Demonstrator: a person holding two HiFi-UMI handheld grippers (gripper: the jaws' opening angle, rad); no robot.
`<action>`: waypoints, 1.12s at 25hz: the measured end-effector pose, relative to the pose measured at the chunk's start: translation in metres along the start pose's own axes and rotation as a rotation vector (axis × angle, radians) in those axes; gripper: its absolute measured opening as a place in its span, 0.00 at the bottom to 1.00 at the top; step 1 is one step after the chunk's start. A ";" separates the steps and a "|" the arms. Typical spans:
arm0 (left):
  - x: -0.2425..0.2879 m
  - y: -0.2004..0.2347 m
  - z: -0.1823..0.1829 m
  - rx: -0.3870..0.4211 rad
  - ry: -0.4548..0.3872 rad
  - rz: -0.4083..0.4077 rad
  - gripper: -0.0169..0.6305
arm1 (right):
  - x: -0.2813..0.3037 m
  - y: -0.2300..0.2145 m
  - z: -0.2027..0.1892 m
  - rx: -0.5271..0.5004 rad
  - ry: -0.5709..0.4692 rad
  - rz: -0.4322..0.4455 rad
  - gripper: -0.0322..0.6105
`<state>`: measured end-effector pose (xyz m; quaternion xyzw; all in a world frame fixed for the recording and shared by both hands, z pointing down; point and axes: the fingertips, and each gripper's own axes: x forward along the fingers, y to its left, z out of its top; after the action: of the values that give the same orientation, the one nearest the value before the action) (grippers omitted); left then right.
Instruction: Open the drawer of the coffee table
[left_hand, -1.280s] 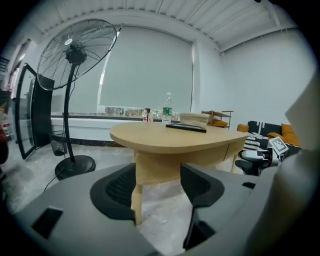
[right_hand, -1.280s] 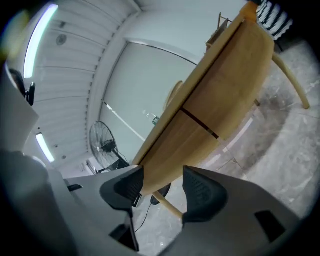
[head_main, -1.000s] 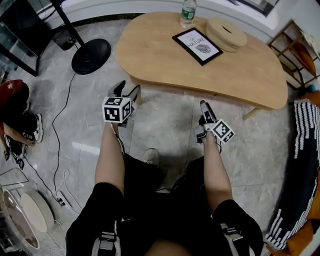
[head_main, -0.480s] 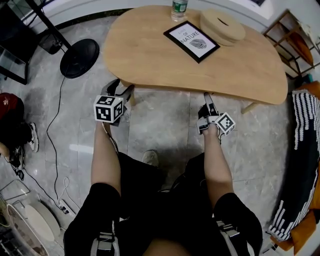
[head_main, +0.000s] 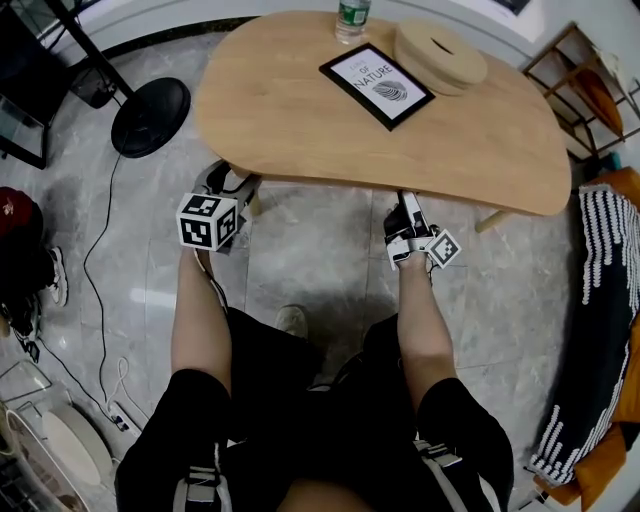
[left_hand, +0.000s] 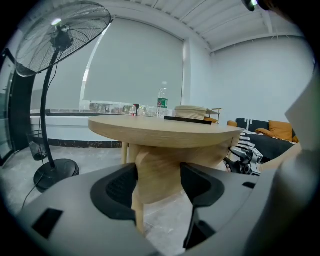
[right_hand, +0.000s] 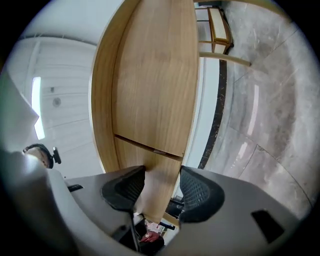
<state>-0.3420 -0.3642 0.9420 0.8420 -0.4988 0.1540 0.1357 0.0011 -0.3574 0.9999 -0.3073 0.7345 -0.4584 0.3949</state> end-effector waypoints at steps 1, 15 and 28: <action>0.001 0.000 0.000 -0.001 0.002 0.001 0.45 | 0.000 -0.001 0.001 -0.009 0.000 0.011 0.41; -0.011 -0.005 -0.007 0.046 0.073 -0.010 0.41 | -0.010 0.001 0.000 -0.017 0.014 0.047 0.38; -0.052 -0.028 -0.028 0.115 0.162 -0.004 0.34 | -0.051 0.018 -0.018 -0.013 0.058 0.078 0.36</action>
<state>-0.3448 -0.2985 0.9453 0.8341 -0.4749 0.2499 0.1276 0.0096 -0.3008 1.0037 -0.2676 0.7599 -0.4468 0.3891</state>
